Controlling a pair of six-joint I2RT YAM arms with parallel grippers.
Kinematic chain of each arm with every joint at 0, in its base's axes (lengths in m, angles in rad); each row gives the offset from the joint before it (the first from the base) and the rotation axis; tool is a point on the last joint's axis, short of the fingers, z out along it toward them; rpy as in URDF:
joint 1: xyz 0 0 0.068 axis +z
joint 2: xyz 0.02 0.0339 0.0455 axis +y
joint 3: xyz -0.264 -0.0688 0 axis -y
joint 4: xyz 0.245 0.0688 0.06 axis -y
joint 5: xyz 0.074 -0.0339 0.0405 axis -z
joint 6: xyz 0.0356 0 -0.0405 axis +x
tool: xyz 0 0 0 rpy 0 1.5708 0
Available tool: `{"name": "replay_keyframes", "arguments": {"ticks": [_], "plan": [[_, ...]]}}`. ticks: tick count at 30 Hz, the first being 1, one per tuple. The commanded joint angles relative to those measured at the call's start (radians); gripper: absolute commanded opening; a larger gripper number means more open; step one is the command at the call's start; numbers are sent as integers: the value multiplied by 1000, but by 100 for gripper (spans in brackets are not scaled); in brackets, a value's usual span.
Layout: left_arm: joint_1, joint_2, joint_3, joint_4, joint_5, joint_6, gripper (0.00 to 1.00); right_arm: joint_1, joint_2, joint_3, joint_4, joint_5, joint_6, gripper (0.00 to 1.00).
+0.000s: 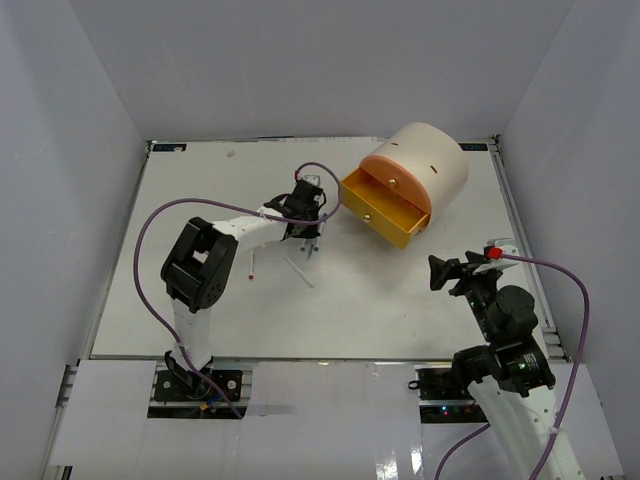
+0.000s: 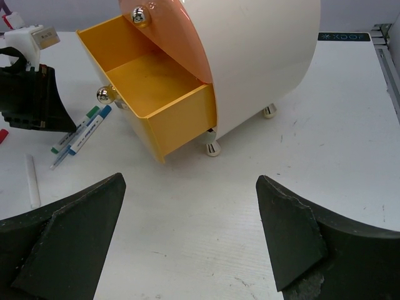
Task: Sort the stationery into containers
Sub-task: Move the pen to the center of the board.
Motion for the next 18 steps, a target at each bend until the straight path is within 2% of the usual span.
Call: {"name": "replay_keyframes", "arguments": {"ticks": [1, 10, 18], "plan": [[12, -2, -1, 3, -15, 6, 25, 6, 9, -7, 55, -9, -8, 91], [49, -11, -15, -34, -35, -33, 24, 6, 9, -9, 58, -13, -9, 91], [49, -80, 7, -3, 40, -10, 25, 6, 12, -10, 60, -18, -10, 91]]}}
